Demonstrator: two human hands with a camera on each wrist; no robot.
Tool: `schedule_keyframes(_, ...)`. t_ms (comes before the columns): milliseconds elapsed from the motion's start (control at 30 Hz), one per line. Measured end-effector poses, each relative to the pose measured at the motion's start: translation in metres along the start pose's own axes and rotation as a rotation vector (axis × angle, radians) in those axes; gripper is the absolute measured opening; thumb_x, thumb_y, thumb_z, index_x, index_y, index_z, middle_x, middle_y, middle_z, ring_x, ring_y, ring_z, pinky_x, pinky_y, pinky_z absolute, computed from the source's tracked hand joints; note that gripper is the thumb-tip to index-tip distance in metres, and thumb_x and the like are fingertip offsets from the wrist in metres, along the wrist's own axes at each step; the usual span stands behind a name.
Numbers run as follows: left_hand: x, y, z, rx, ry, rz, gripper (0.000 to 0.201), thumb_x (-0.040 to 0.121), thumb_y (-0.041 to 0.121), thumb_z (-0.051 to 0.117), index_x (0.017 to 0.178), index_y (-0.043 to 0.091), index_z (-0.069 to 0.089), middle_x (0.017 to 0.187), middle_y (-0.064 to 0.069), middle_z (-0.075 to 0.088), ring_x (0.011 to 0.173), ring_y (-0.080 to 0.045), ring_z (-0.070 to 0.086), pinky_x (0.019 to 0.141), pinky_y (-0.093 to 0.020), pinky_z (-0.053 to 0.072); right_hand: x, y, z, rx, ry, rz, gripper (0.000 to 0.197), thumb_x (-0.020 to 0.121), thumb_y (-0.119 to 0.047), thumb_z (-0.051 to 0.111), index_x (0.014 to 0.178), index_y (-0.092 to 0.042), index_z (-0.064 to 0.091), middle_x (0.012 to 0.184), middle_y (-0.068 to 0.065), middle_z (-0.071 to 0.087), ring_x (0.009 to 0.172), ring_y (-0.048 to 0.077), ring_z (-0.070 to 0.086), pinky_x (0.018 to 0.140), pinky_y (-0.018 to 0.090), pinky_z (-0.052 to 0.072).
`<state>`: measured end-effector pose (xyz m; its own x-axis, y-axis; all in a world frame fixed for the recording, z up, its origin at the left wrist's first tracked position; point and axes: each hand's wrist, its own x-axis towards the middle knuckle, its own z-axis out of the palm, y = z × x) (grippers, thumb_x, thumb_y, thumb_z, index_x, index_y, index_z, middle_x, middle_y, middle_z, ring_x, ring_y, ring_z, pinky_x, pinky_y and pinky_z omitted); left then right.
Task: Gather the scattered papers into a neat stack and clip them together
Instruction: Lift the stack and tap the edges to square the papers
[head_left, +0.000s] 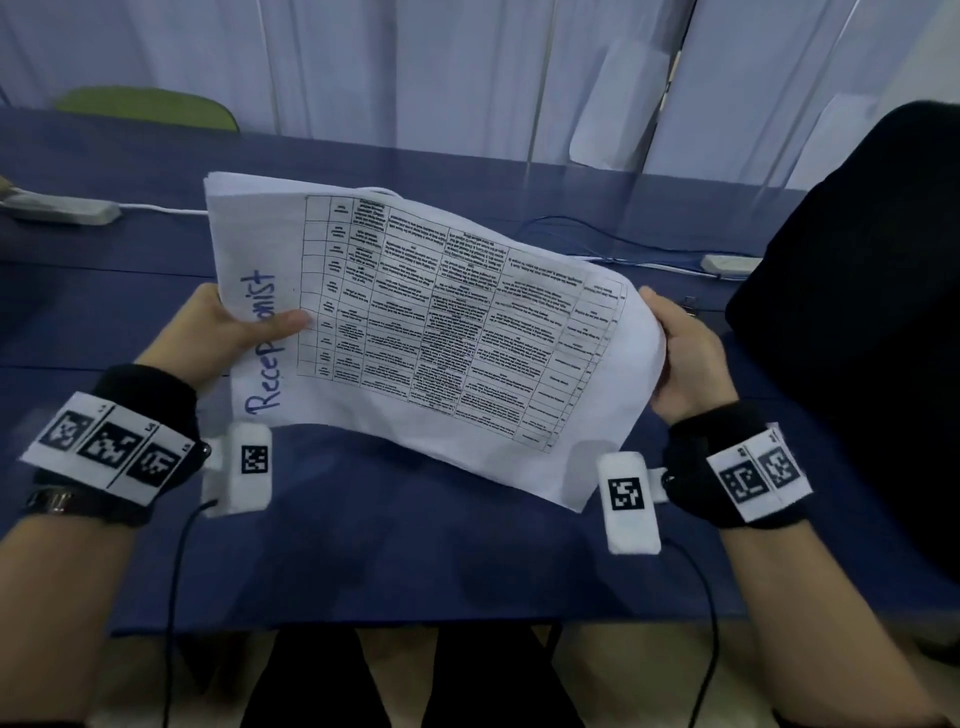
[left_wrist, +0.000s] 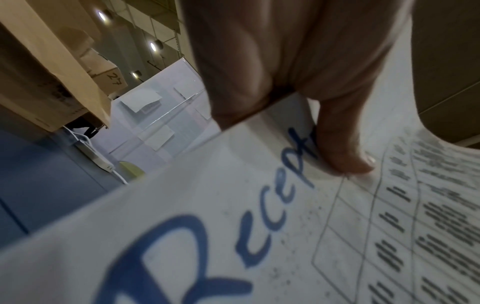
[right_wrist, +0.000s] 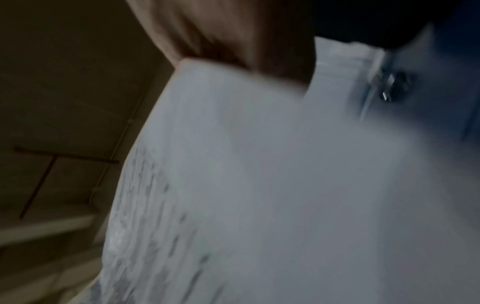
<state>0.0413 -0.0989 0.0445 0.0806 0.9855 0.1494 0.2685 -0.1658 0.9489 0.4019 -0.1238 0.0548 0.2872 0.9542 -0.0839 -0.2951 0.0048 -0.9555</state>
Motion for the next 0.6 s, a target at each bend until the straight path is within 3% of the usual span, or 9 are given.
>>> schedule_keyframes(67,0.000,-0.001,0.001,-0.008,0.024,-0.028,0.012,0.060,0.034,0.077,0.072,0.031,0.074,0.069,0.023,0.073,0.065,0.007,0.069,0.082,-0.032,0.051,0.001,-0.003,-0.005,-0.103,-0.057,-0.018,0.059,0.052,-0.063,0.074,0.088,-0.017,0.065,0.093,0.017,0.056,0.084,0.026,0.051,0.068,0.030,0.040)
schedule_keyframes(100,-0.001,0.000,0.000,-0.008,0.029,-0.030,0.007,0.066,0.026,0.075,0.070,0.032,0.074,0.068,0.023,0.073,0.064,0.008,0.069,0.080,-0.030,0.051,-0.003,-0.007,-0.006,-0.143,-0.085,-0.037,0.062,0.055,-0.070,0.067,0.086,-0.017,0.069,0.091,0.013,0.059,0.081,0.024,0.055,0.067,0.029,0.041)
schedule_keyframes(167,-0.002,0.000,0.001,-0.022,0.025,-0.019,0.010,0.058,0.034,0.077,0.067,0.038,0.075,0.066,0.024,0.072,0.063,0.009,0.068,0.070,-0.021,0.054,-0.004,-0.015,-0.015,-0.151,-0.182,-0.063,0.065,0.079,-0.071,0.037,0.069,-0.019,0.074,0.069,-0.002,0.066,0.060,0.012,0.060,0.062,0.024,0.045)
schedule_keyframes(233,-0.003,0.002,0.001,-0.032,0.013,-0.006,0.028,0.041,0.048,0.077,0.068,0.040,0.075,0.068,0.024,0.072,0.065,0.009,0.069,0.066,-0.016,0.055,-0.004,-0.026,-0.022,-0.164,-0.233,-0.098,0.078,0.076,-0.078,0.022,0.074,-0.021,0.075,0.068,-0.005,0.073,0.057,0.010,0.065,0.060,0.021,0.052)
schedule_keyframes(333,-0.002,0.006,-0.001,-0.020,0.022,-0.021,0.011,0.059,0.034,0.076,0.069,0.039,0.075,0.069,0.024,0.073,0.066,0.009,0.069,0.078,-0.027,0.051,-0.013,-0.042,-0.017,-0.475,-0.233,-0.268,0.082,0.041,-0.087,0.051,0.100,-0.033,0.064,0.093,-0.010,0.071,0.076,0.004,0.066,0.074,0.024,0.052)
schedule_keyframes(400,0.002,0.010,-0.002,0.056,0.031,-0.024,0.008,0.067,0.029,0.075,0.069,0.037,0.074,0.068,0.025,0.072,0.065,0.011,0.067,0.083,-0.029,0.051,-0.016,-0.054,-0.007,-1.011,-0.137,-0.470,0.088,0.051,-0.068,0.070,0.128,-0.032,0.047,0.125,-0.006,0.057,0.110,0.011,0.055,0.098,0.035,0.043)
schedule_keyframes(467,0.004,0.019,-0.002,0.135,0.008,-0.014,0.009,0.061,0.040,0.078,0.069,0.036,0.074,0.066,0.027,0.071,0.063,0.012,0.066,0.087,-0.033,0.050,-0.018,-0.065,0.012,-1.472,-0.066,-0.643,0.103,0.058,-0.051,0.078,0.144,-0.028,0.027,0.150,-0.001,0.032,0.137,0.023,0.029,0.113,0.050,0.022)
schedule_keyframes(533,0.007,0.033,0.006,0.192,-0.041,0.005,0.007,0.064,0.037,0.079,0.070,0.037,0.075,0.068,0.022,0.073,0.065,0.009,0.066,0.090,-0.034,0.049,-0.013,-0.070,0.037,-1.629,-0.152,-0.679,0.111,0.057,-0.051,0.079,0.147,-0.031,0.017,0.156,-0.001,0.018,0.145,0.022,0.012,0.115,0.056,0.007)
schedule_keyframes(600,0.013,0.046,0.017,0.334,-0.075,0.070,0.021,0.068,0.030,0.079,0.085,0.018,0.077,0.080,0.001,0.073,0.077,-0.010,0.065,0.088,-0.034,0.047,-0.004,-0.067,0.061,-1.595,-0.333,-0.636,0.106,0.059,-0.048,0.080,0.146,-0.033,0.021,0.156,-0.004,0.023,0.145,0.018,0.014,0.115,0.057,0.005)
